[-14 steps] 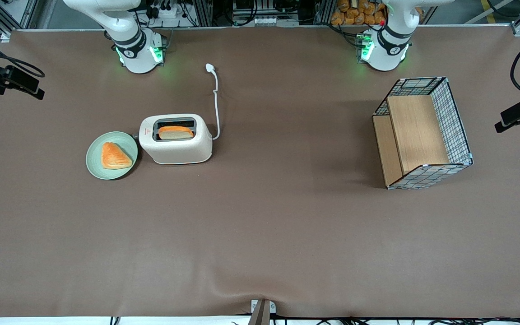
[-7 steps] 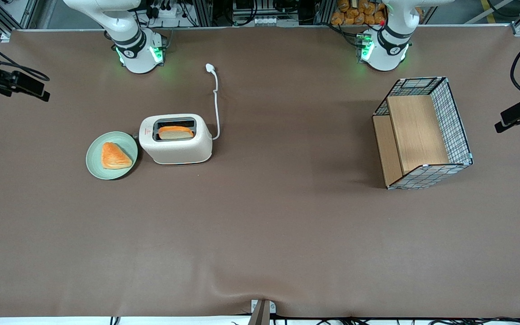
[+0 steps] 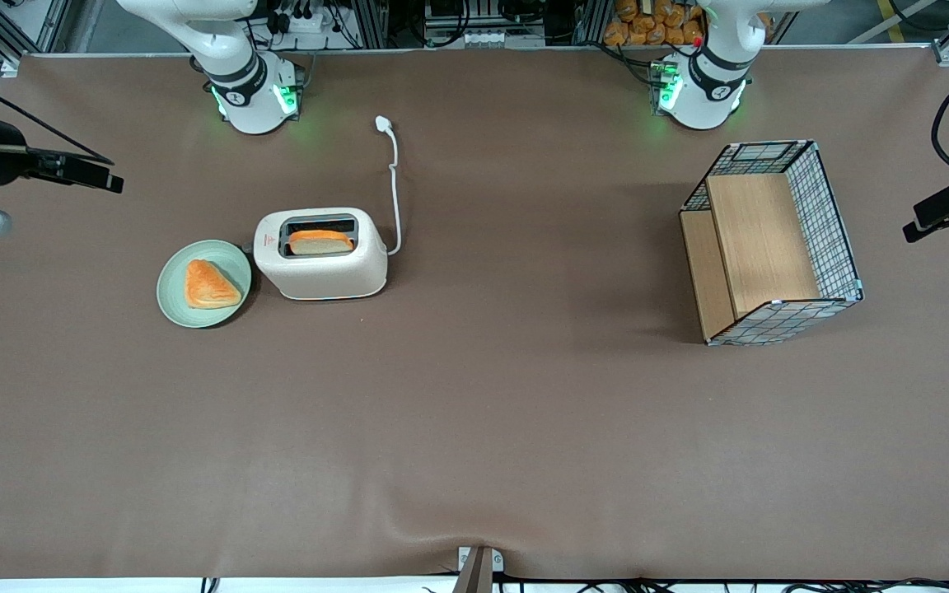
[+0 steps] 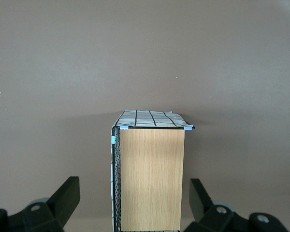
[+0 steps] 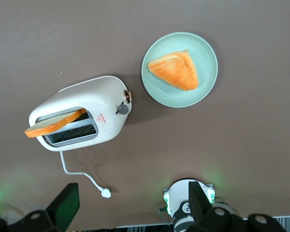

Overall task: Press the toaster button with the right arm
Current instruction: 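Move the right gripper toward the toaster's side lever beside the plate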

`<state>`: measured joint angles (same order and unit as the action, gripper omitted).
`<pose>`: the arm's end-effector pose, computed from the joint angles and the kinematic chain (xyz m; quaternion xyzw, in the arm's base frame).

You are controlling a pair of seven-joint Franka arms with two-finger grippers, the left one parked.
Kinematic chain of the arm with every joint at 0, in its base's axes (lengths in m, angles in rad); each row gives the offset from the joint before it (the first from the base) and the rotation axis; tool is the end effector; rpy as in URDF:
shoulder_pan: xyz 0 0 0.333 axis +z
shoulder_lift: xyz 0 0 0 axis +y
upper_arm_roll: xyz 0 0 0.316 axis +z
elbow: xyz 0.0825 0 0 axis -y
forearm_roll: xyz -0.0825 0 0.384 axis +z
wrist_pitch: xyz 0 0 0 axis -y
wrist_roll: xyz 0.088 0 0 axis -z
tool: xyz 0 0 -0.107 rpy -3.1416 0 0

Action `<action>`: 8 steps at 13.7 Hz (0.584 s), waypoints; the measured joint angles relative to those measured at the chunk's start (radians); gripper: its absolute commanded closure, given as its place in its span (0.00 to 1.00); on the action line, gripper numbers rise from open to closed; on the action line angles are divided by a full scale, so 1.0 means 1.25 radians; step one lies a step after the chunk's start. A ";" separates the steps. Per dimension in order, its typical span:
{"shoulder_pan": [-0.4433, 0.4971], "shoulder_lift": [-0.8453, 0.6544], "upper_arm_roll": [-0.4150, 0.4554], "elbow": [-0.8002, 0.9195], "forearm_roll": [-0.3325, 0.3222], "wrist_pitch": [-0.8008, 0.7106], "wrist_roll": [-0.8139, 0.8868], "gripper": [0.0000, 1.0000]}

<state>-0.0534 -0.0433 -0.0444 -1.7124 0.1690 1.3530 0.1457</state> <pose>0.5091 -0.0295 0.5694 -0.9773 0.1143 0.1588 0.0814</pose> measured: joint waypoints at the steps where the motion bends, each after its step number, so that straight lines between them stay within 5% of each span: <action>1: -0.001 0.000 0.000 -0.011 0.004 0.009 0.000 0.00; 8: 0.003 0.009 0.008 -0.139 0.022 0.096 -0.020 0.00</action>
<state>-0.0495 -0.0316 -0.0345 -1.8859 0.1969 1.4732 0.1212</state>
